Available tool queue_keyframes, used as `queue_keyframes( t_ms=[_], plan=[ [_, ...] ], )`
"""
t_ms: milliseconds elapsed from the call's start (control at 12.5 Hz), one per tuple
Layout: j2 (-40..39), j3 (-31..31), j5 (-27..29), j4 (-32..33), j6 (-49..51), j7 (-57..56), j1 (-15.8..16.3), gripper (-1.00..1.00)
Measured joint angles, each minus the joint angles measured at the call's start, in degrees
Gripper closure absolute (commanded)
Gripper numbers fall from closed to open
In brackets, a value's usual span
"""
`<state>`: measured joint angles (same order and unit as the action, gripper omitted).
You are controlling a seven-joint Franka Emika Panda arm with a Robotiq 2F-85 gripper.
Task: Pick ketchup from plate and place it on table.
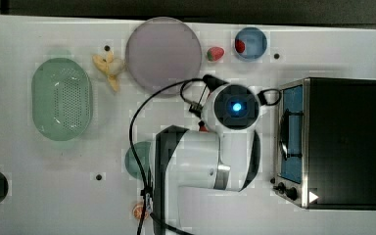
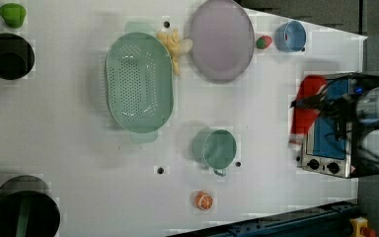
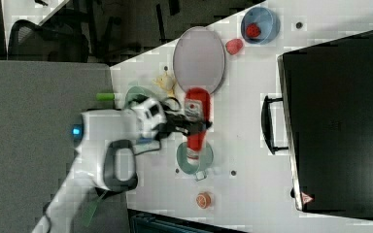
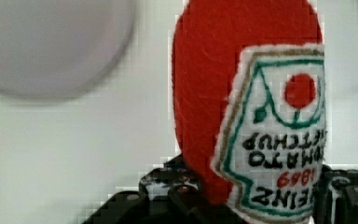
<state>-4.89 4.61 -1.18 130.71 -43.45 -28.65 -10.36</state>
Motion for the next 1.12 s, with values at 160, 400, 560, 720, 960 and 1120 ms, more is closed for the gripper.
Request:
queue_keyframes(
  t_ms=[160,400,560,720,960,1120],
  plan=[
    [-2.6,0.2,0.3,4.1,-3.4,0.0,0.3,-0.19],
    [-6.8,0.2,0.4,6.7,-8.1,0.0,0.3,-0.48],
    [-9.6,0.1,0.8,6.6,-8.7,0.0,0.4,-0.93],
    [-11.2,0.1,0.8,6.9,-10.2,0.0,0.3,-1.0],
    [-9.5,0.9,0.8,6.7,-9.0,0.0,0.3,-1.0],
    [-5.3,1.0,0.8,4.7,-4.2,1.5,0.7,-1.0]
  ],
)
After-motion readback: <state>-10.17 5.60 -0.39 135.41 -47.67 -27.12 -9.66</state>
